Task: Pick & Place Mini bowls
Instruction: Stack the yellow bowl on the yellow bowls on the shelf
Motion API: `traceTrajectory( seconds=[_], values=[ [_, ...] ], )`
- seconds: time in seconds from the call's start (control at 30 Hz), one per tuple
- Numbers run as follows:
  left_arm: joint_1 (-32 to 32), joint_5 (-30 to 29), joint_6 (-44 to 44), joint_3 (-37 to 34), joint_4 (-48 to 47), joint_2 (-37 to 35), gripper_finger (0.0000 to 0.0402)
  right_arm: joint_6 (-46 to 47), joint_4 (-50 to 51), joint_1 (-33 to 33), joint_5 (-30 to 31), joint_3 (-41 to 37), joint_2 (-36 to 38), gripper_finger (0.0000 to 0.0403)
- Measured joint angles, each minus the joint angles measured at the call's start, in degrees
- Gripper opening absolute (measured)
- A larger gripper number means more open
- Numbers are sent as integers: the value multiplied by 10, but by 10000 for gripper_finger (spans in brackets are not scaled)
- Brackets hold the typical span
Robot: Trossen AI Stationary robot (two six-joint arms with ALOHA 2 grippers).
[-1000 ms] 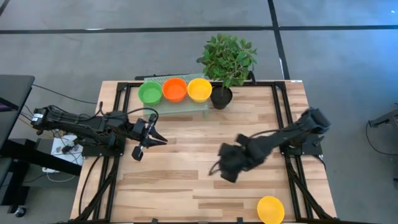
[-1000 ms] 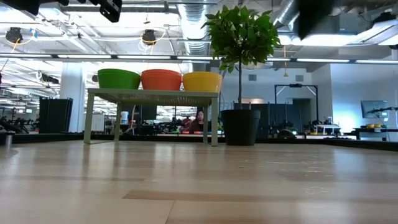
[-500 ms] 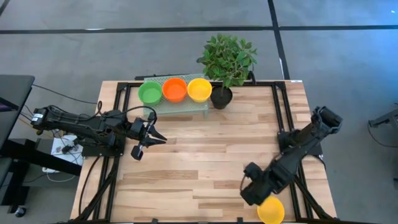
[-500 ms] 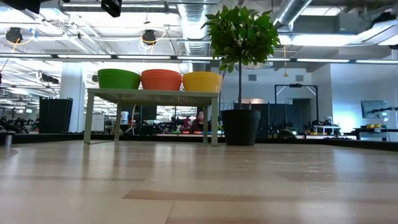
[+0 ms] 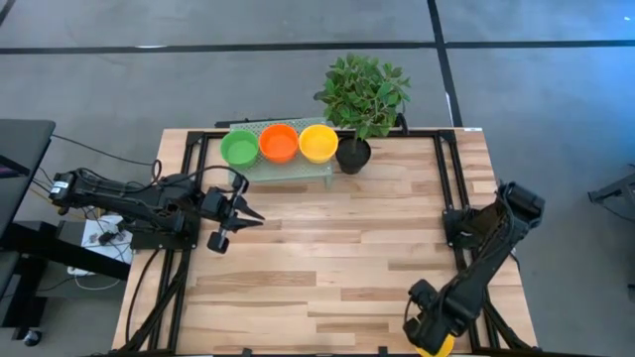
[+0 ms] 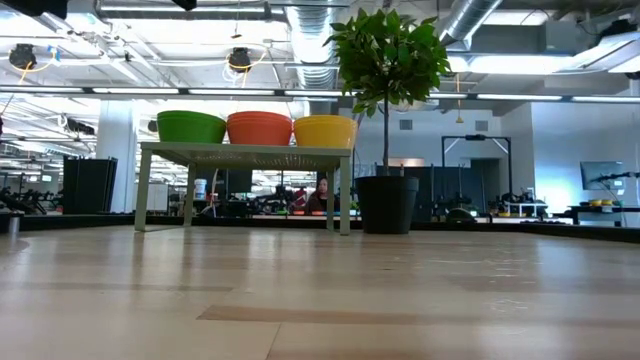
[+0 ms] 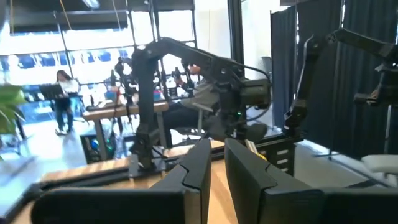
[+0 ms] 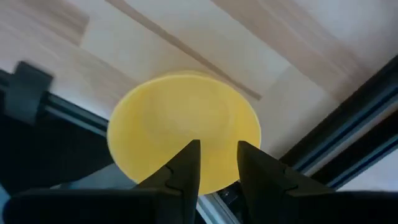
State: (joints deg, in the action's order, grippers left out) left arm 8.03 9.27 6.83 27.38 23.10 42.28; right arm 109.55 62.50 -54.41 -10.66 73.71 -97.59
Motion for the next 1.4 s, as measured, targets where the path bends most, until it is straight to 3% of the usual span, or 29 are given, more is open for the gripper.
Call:
traceTrajectory(
  seconds=[0.2,0.37,0.5,0.7,0.9,1.4],
  values=[
    [-2,0,38,0,16,0,49,64,-95,-10,1,0,-10,101],
    [-3,0,39,1,27,0,49,96,-199,21,1,1,-15,101],
    [-3,0,38,1,27,0,49,68,-179,39,-10,0,-38,101],
    [-3,0,38,1,28,0,49,83,-180,29,-80,0,-64,101],
    [-3,0,38,1,33,0,49,112,-188,16,-30,0,-68,101],
    [-3,0,36,1,35,0,49,117,-179,17,1,0,-68,101]
  ],
)
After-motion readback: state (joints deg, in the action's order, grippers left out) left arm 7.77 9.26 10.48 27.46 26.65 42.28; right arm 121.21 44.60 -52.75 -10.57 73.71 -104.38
